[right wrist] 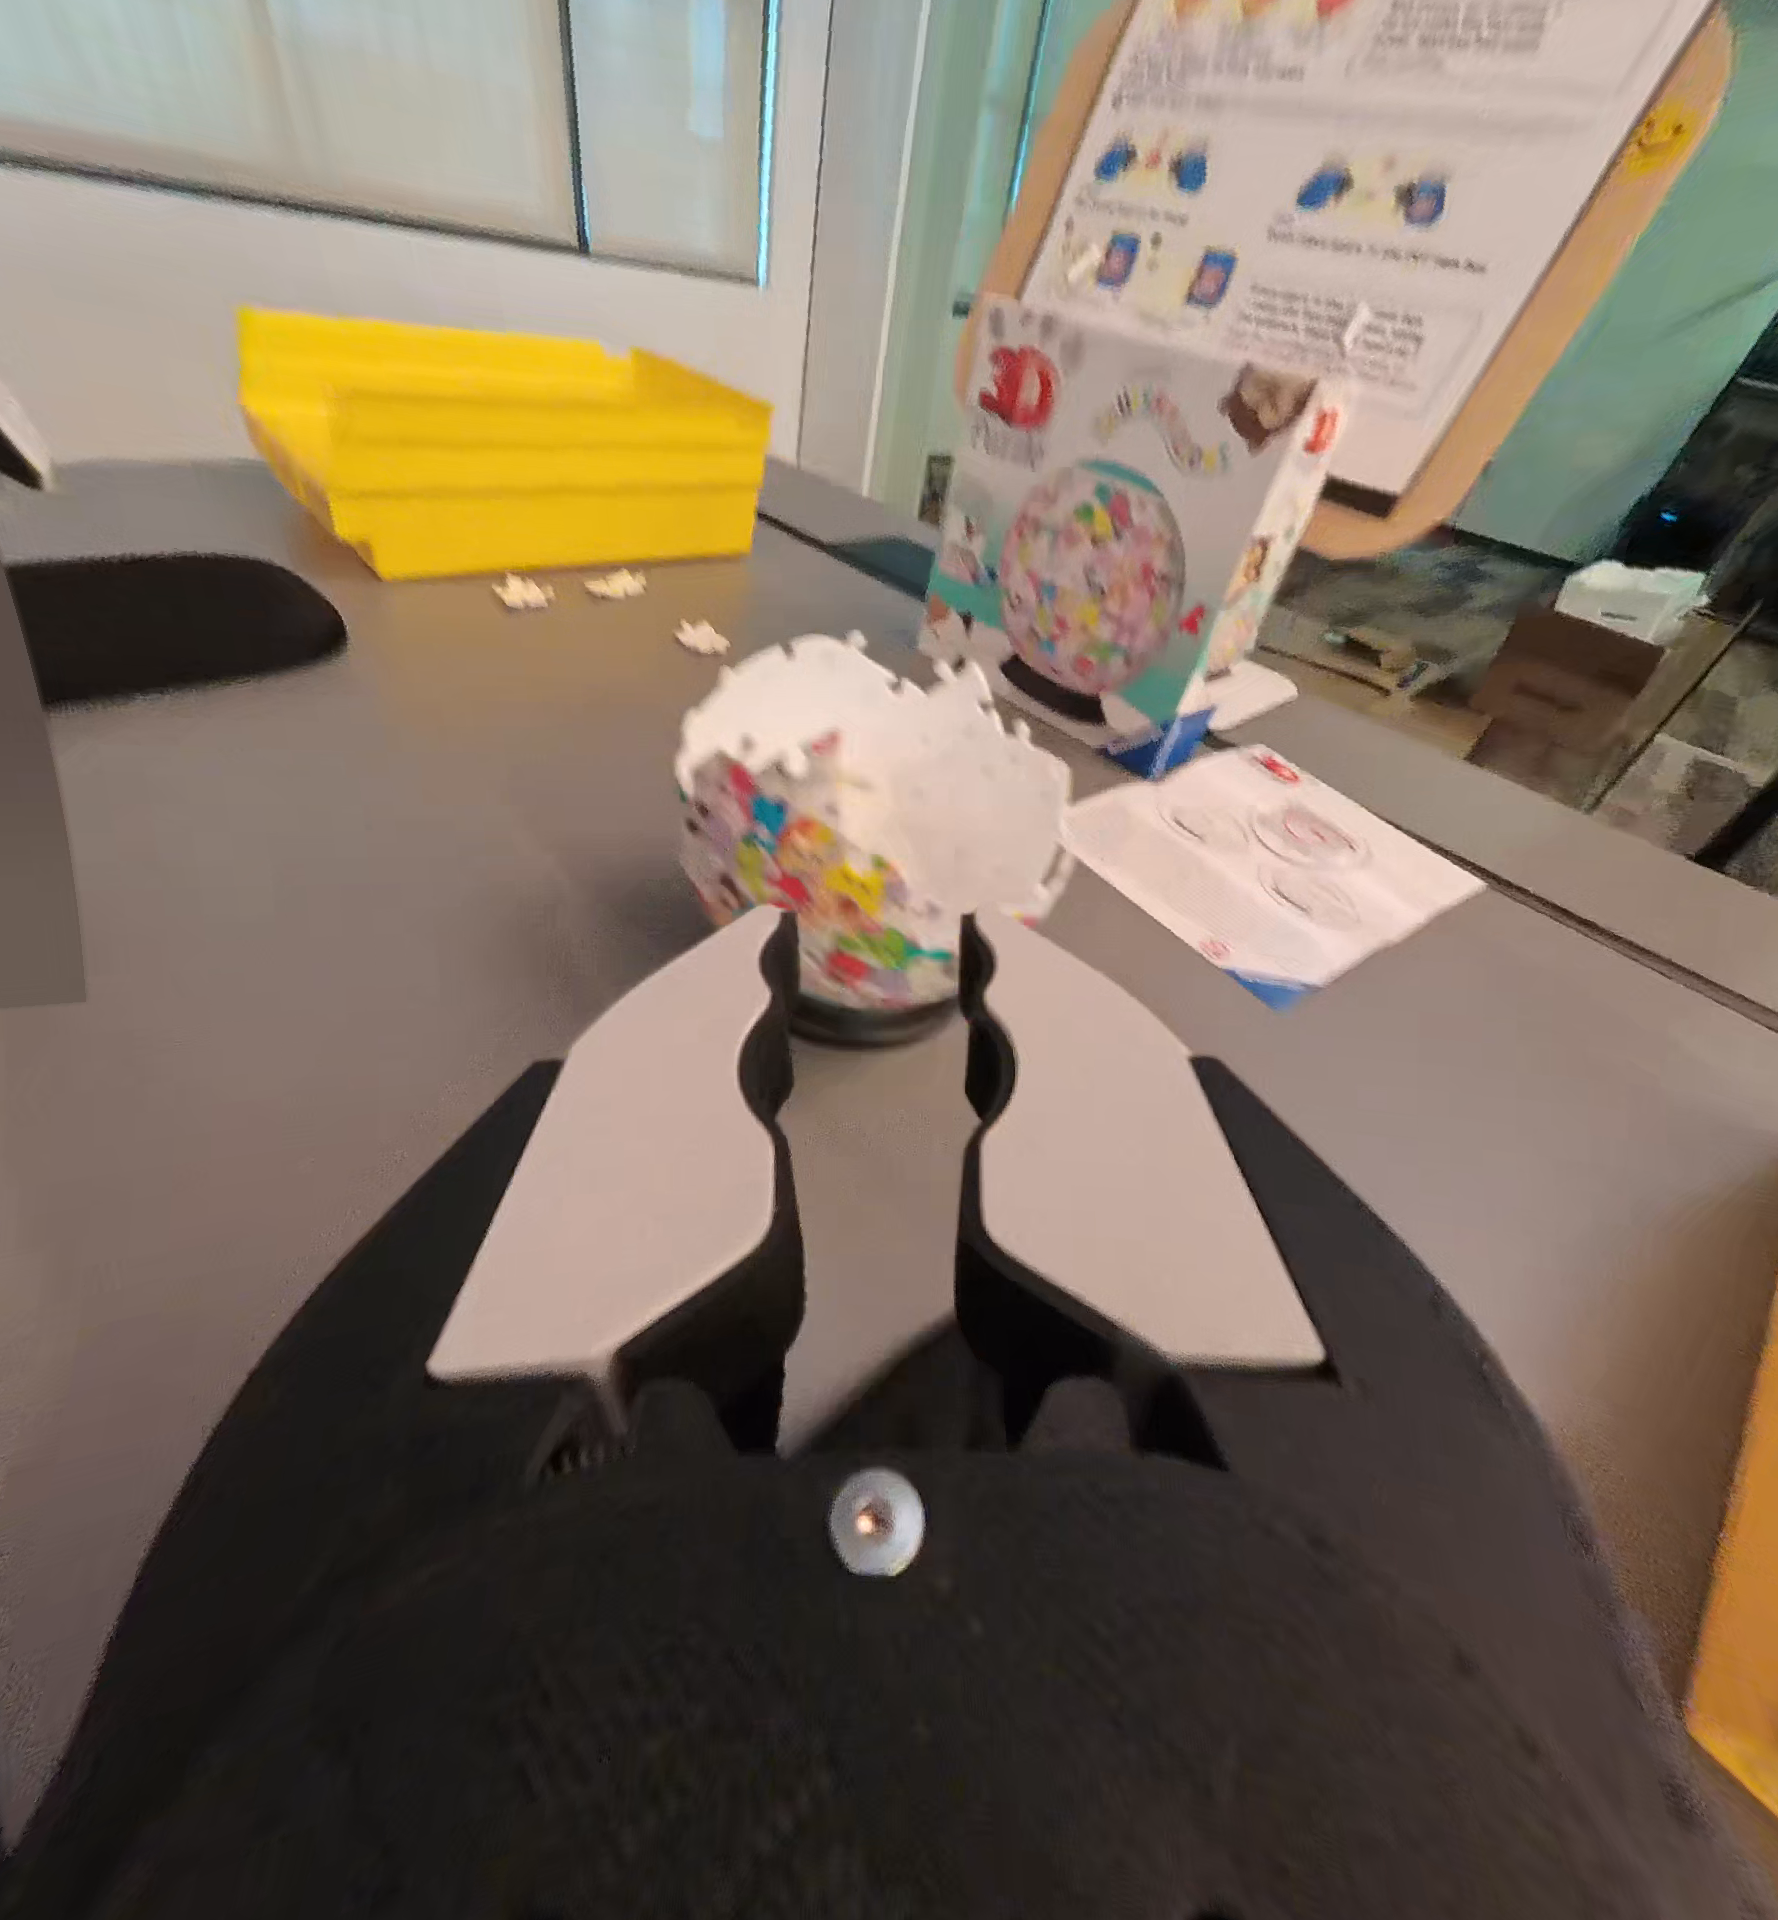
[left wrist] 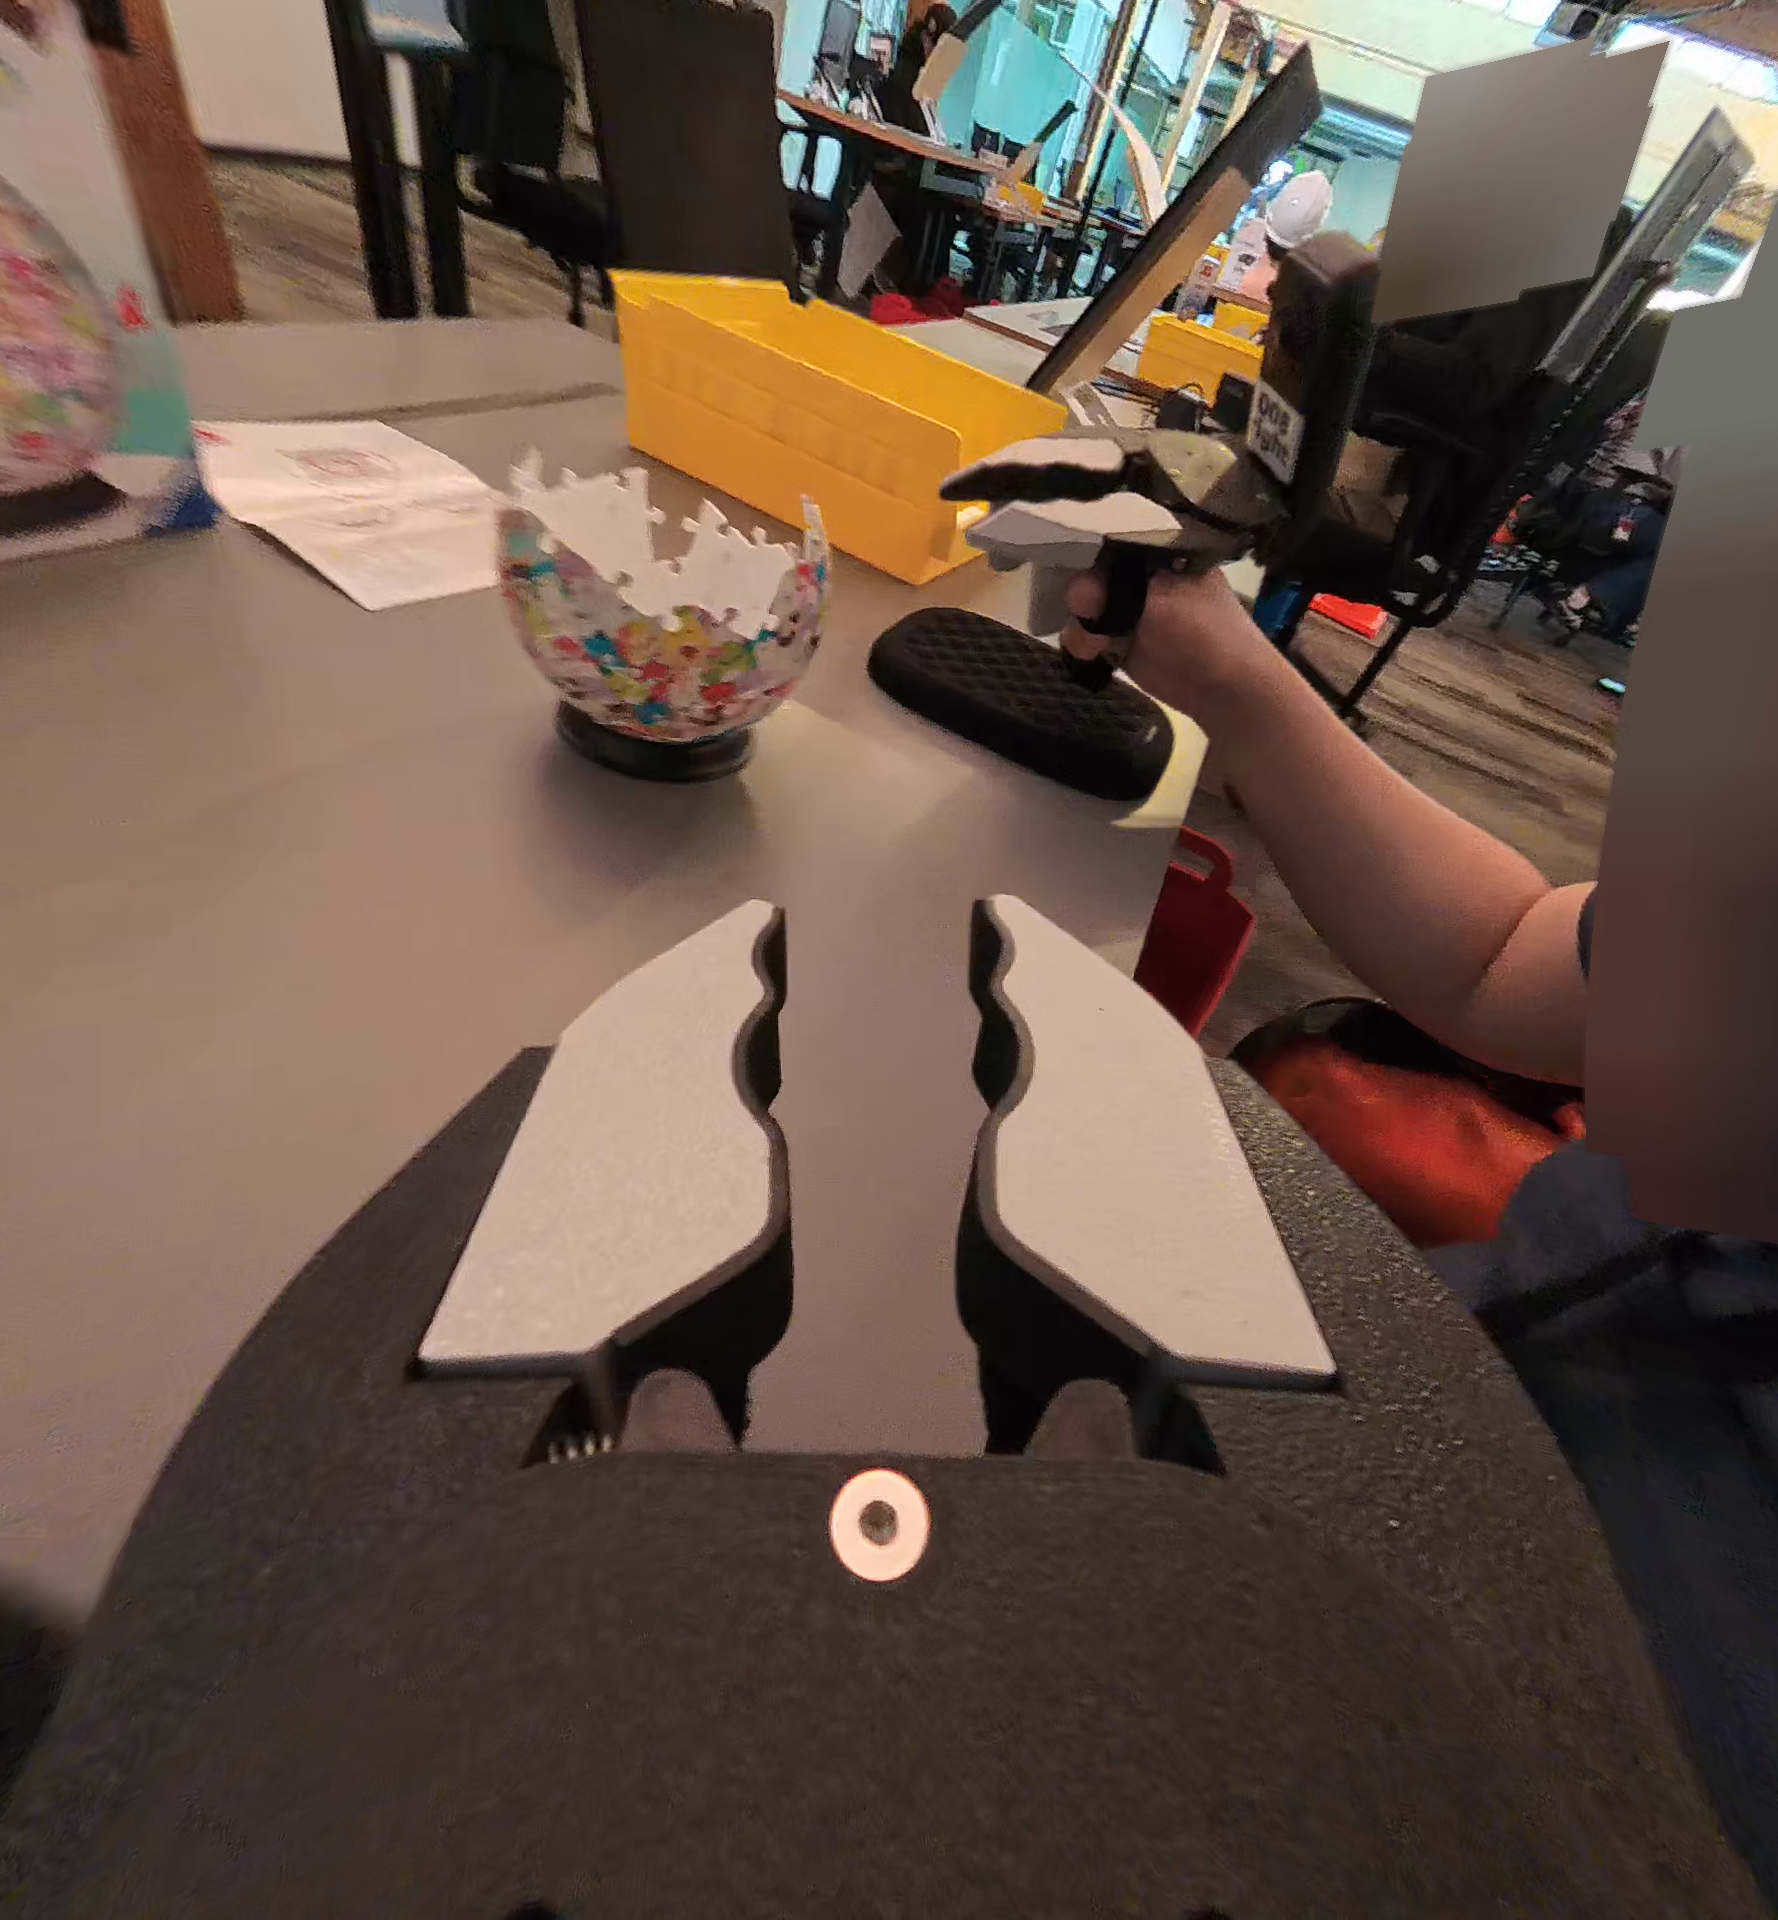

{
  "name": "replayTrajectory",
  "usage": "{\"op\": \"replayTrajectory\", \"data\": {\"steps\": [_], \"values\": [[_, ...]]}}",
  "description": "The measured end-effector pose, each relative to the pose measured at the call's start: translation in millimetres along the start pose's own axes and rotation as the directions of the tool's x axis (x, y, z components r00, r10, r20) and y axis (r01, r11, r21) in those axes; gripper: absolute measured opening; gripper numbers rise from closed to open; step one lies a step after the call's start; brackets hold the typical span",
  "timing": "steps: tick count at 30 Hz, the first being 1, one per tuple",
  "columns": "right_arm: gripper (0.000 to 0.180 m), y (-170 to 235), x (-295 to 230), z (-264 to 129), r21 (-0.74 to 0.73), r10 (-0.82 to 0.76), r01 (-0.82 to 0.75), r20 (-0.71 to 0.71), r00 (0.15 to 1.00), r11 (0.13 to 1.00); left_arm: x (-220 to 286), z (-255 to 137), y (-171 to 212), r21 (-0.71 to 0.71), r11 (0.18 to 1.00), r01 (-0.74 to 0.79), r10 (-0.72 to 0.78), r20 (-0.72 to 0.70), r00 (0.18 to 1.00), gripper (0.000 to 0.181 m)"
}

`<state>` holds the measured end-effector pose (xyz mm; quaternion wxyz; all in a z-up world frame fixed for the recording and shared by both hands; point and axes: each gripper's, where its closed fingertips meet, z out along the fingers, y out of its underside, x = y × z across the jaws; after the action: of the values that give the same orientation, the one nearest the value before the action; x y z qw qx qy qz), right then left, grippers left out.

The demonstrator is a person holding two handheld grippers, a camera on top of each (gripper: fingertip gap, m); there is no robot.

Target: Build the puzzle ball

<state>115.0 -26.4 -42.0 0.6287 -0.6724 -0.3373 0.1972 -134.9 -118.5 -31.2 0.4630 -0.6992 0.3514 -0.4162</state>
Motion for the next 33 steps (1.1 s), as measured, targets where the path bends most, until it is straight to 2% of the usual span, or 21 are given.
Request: {"op": "replayTrajectory", "data": {"steps": [2,4,6,9,13,14,15,16,18,21,25,28,30,33], "values": [[0.030,16,14,-3,-0.030,0.015,-0.015,0.005,1.000,0.999,1,34,7,-0.058,0.998,0.038,-0.040,-0.019,0.999,0.037],[0.032,30,12,2,-0.074,0.076,-0.070,0.080,0.994,0.995,-5,62,8,-0.105,0.993,0.053,-0.054,-0.009,0.999,0.039],[0.033,32,6,4,-0.100,0.101,-0.087,0.143,0.985,0.991,-12,80,-2,-0.078,0.996,0.047,-0.048,-0.010,0.999,0.038],[0.036,23,4,-1,-0.029,0.055,-0.051,0.139,0.989,0.998,-38,83,-22,-0.019,1.000,0.016,-0.014,0.084,0.996,0.039],[0.043,11,10,-13,0.098,0.042,-0.049,0.073,0.996,0.994,-83,47,-29,-0.107,0.991,-0.077,0.106,0.297,0.949,0.043],[0.043,7,14,-18,0.135,0.053,-0.059,0.050,0.997,0.989,-93,32,-35,-0.136,0.984,-0.115,0.155,0.335,0.929,0.034],[0.043,3,18,-22,0.174,0.073,-0.077,0.028,0.997,0.982,-101,15,-45,-0.155,0.977,-0.145,0.192,0.353,0.916,0.019],[0.043,-1,21,-27,0.213,0.095,-0.097,0.019,0.995,0.972,-109,-1,-59,-0.169,0.972,-0.164,0.216,0.360,0.908,0.015],[0.043,-6,24,-34,0.262,0.121,-0.118,0.007,0.993,0.958,-129,-31,-90,-0.233,0.954,-0.189,0.267,0.368,0.891,0.022],[0.042,-15,24,-41,0.321,0.099,-0.085,-0.026,0.995,0.943,-165,-61,-122,-0.408,0.882,-0.236,0.396,0.369,0.841,0.025],[0.041,-30,12,-37,0.367,0.066,-0.032,-0.080,0.995,0.930,-193,-65,-122,-0.582,0.782,-0.223,0.439,0.259,0.860,0.027],[0.042,-41,-13,-13,0.389,0.059,-0.045,-0.023,0.998,0.920,-213,-54,-102,-0.690,0.685,-0.234,0.460,0.159,0.874,0.028],[0.043,-44,-25,3,0.385,0.030,-0.021,-0.016,0.999,0.923,-235,-49,-77,-0.784,0.583,-0.213,0.461,0.104,0.881,0.028],[0.043,-46,-39,17,0.380,-0.029,0.039,-0.031,0.999,0.924,-269,-45,-38,-0.885,0.463,-0.056,0.366,0.134,0.921,0.016]]}}
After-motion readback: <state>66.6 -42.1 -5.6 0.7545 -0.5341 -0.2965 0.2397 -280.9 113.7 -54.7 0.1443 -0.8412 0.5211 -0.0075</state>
